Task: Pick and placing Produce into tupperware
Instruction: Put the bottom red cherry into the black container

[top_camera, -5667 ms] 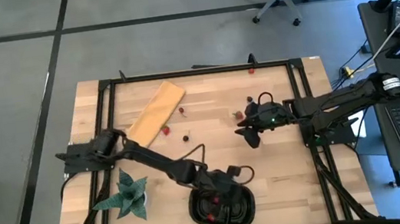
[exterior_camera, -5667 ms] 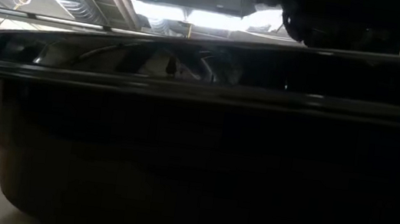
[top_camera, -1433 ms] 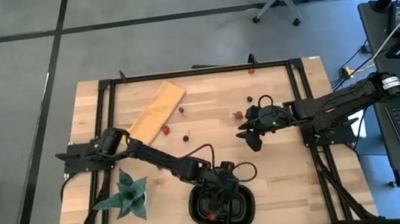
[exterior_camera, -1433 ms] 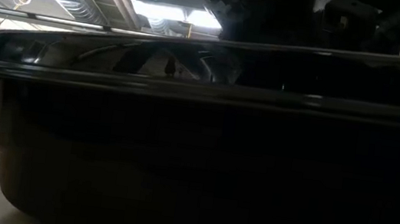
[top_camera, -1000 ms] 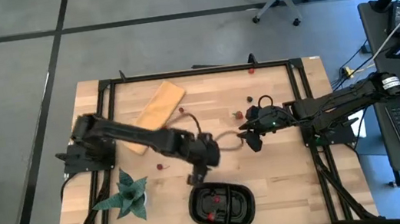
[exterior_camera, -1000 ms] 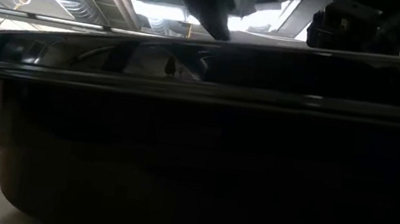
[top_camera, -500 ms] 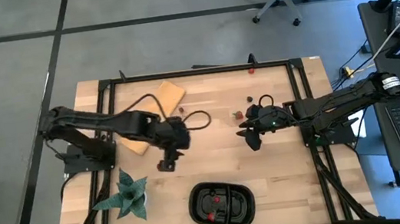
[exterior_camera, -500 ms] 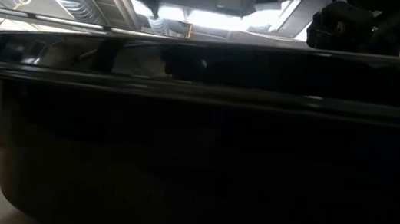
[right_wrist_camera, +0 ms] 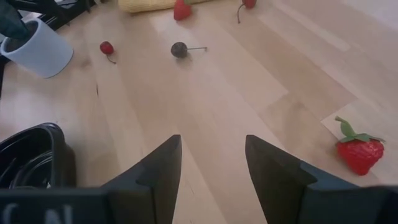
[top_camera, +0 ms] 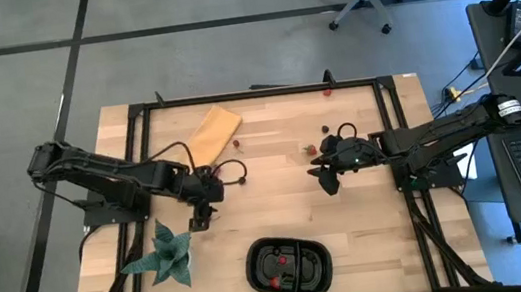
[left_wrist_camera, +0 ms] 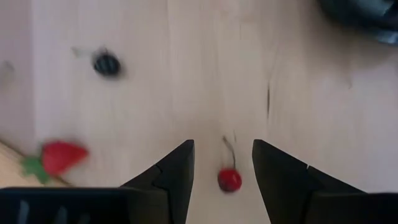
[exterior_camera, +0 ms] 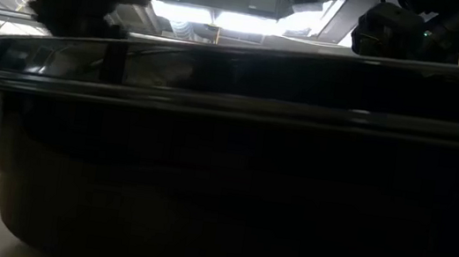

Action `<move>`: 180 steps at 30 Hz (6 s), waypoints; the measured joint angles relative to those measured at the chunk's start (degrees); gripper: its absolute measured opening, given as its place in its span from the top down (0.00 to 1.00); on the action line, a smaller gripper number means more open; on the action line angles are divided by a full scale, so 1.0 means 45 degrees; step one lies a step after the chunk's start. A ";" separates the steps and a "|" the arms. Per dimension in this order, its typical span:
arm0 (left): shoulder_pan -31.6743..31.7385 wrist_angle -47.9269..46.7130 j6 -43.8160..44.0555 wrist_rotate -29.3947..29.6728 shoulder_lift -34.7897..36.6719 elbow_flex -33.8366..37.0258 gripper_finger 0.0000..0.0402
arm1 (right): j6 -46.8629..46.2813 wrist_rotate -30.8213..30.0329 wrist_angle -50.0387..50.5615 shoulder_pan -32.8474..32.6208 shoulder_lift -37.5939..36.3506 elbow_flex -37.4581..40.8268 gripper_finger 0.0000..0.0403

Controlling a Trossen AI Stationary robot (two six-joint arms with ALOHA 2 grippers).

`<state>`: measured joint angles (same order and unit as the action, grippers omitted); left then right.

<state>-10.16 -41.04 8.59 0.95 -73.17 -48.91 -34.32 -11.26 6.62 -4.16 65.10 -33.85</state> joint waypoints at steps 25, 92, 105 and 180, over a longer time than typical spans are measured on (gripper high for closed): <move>-0.1316 0.2744 0.1098 0.0010 -0.0597 0.2433 0.61 | 0.0007 -0.0595 0.0094 0.0005 0.0000 0.0000 0.55; -0.1315 0.2332 0.0955 0.0296 -0.2928 0.2257 0.83 | 0.0396 -0.0608 0.0124 0.0002 0.0005 0.0005 0.55; -0.1060 0.1463 0.0475 0.0174 -0.2977 -0.0815 0.83 | 0.0401 -0.0608 0.0104 0.0005 0.0005 0.0005 0.55; -0.3496 0.9705 0.1680 0.0311 -0.7708 -0.2511 0.82 | 0.0401 -0.0603 0.0522 -0.0015 0.0005 0.0005 0.55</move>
<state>-25.89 2.63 16.15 2.35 -107.85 -60.20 -32.51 -13.98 8.97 -4.23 65.12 -33.82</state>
